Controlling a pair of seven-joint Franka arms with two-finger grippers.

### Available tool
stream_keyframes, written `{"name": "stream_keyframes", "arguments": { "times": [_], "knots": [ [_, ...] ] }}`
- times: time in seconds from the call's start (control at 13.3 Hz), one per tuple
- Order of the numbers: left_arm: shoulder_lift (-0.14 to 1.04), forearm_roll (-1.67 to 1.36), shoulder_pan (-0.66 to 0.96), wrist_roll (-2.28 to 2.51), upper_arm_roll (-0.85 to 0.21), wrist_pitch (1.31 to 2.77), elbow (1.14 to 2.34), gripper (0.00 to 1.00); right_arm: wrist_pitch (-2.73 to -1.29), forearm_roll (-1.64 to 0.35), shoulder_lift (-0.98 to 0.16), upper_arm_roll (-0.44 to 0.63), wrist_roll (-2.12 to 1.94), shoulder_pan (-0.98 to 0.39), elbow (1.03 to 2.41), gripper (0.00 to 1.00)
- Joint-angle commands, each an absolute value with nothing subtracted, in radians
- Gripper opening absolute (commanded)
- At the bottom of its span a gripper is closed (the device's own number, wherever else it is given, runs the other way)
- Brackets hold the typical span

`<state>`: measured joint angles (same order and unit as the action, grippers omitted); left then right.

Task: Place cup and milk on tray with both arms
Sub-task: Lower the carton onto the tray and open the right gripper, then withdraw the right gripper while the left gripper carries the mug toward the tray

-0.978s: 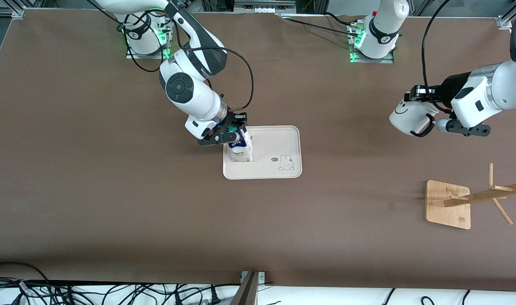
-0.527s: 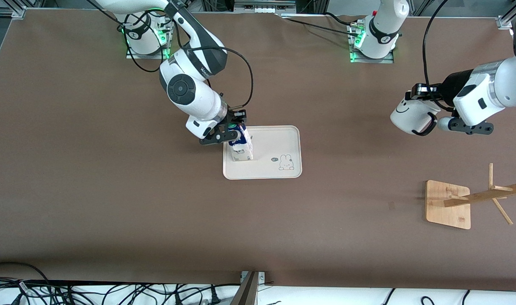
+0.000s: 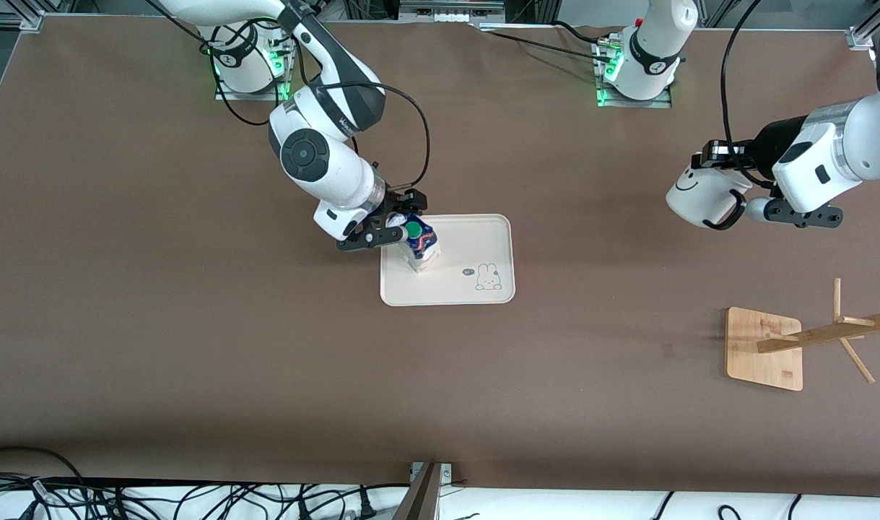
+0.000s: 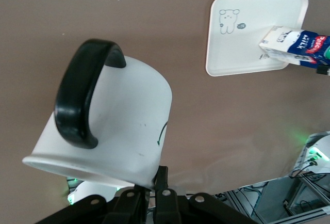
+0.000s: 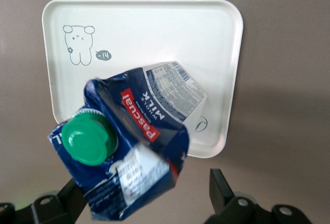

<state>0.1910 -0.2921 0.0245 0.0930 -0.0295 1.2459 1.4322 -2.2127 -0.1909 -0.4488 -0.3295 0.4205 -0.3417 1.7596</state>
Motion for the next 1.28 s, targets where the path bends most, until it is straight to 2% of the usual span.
{"name": "stream_keyframes", "arguments": {
  "times": [0.0, 0.23, 0.75, 0.98, 1.2],
  "knots": [
    [0.207, -0.238, 0.066, 0.106, -0.032, 1.215, 1.388, 0.0, -2.194, -0.176, -0.44, -0.319, 0.41, -0.336, 1.746, 1.0],
    [0.207, -0.209, 0.086, 0.106, -0.034, 1.213, 1.388, 0.0, -2.101, -0.176, -0.413, -0.293, 0.41, -0.334, 1.708, 1.0],
    [0.207, -0.196, 0.115, 0.107, -0.034, 1.213, 1.388, 0.0, -1.643, -0.109, -0.223, -0.201, 0.423, -0.336, 1.523, 1.0],
    [0.25, -0.196, 0.179, 0.13, -0.032, 1.224, 1.388, 0.0, -1.603, 0.061, -0.149, -0.097, 0.4, -0.336, 1.513, 1.0],
    [0.351, -0.196, 0.282, 0.274, -0.029, 1.253, 1.341, 0.0, -1.606, 0.078, -0.158, 0.114, 0.147, -0.333, 1.476, 1.0]
  ]
}}
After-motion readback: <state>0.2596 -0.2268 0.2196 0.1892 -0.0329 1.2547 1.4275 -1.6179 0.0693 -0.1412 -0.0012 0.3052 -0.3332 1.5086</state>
